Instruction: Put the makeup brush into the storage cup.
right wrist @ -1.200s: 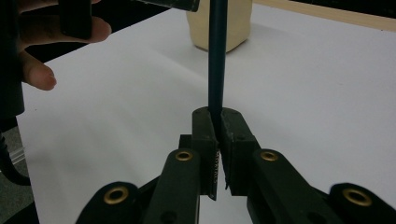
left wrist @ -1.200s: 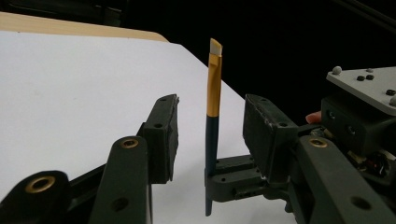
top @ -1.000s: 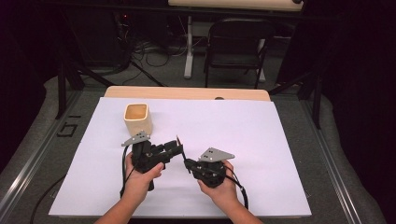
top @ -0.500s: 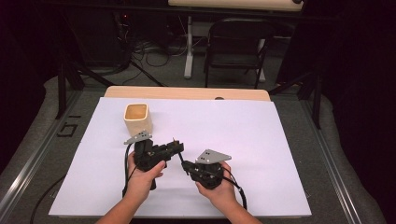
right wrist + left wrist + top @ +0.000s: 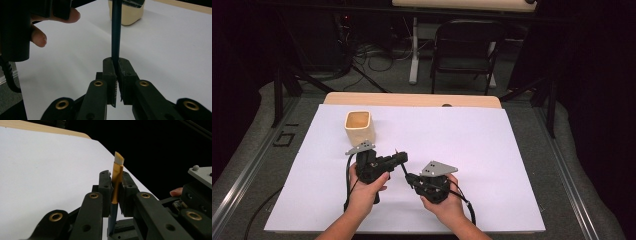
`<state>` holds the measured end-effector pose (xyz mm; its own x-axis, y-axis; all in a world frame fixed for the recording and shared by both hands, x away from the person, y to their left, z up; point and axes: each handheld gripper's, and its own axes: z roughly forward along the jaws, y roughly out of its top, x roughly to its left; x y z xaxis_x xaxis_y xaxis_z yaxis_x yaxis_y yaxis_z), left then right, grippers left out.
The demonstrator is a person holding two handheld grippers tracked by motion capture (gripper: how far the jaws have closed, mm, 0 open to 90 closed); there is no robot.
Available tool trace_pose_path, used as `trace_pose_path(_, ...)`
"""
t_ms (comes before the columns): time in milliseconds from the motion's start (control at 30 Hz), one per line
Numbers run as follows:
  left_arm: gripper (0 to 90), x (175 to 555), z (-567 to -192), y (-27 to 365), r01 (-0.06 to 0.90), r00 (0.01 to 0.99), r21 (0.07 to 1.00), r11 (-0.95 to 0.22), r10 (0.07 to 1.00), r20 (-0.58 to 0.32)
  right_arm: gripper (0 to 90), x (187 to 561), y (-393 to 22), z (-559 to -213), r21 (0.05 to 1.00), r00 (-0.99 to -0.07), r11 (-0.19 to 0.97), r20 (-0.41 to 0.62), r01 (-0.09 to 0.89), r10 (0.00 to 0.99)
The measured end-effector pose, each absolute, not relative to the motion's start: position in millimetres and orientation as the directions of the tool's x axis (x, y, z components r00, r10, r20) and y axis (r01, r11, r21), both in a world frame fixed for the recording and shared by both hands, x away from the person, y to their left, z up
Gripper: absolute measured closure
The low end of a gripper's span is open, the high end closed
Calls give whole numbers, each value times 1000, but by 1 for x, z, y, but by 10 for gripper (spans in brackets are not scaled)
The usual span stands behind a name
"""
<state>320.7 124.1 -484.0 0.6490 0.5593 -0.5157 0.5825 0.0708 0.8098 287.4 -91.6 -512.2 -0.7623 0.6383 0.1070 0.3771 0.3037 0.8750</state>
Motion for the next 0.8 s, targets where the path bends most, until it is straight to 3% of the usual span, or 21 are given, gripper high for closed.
trace_pose_path(800,831,320,-485,125,586,644,807,69,566,-516,850,288,-91,-513,874,-763,304,109,378,638)
